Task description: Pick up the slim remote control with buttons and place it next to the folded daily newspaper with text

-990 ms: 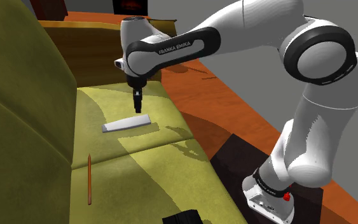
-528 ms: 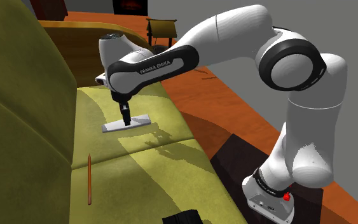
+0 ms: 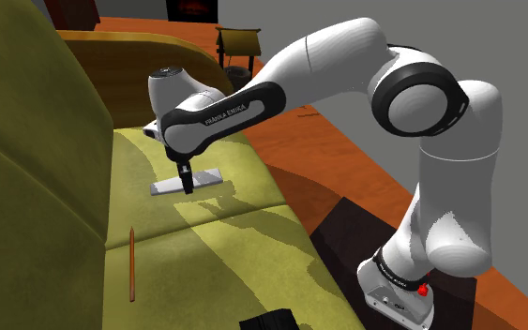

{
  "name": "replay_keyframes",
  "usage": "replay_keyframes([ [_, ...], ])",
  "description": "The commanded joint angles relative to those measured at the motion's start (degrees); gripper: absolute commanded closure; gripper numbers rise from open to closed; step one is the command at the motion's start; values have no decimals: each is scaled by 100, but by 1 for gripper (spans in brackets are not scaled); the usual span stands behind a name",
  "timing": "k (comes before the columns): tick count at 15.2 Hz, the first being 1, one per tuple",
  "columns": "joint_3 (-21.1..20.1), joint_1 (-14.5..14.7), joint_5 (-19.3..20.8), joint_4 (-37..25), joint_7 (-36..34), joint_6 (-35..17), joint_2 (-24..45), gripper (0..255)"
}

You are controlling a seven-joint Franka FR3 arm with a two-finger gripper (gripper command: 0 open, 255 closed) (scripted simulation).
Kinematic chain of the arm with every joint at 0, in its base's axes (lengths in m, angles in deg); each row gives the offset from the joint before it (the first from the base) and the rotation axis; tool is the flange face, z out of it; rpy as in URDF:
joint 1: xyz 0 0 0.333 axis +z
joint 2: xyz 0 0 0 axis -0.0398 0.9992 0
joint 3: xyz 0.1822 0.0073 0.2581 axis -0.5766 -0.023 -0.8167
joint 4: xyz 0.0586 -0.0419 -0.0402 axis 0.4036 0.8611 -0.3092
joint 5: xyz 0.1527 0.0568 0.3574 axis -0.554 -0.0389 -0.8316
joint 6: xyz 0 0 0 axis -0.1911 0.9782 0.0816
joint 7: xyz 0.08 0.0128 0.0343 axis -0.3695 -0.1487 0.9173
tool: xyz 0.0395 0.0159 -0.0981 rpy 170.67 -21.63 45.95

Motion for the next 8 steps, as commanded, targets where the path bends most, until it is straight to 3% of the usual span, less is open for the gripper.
replay_keyframes([
  [1, 1, 0, 2, 2, 0, -19, 14, 0],
  [6, 1, 0, 2, 2, 0, -18, 14, 0],
  [7, 1, 0, 2, 2, 0, -18, 14, 255],
  [8, 1, 0, 2, 2, 0, -18, 14, 255],
])
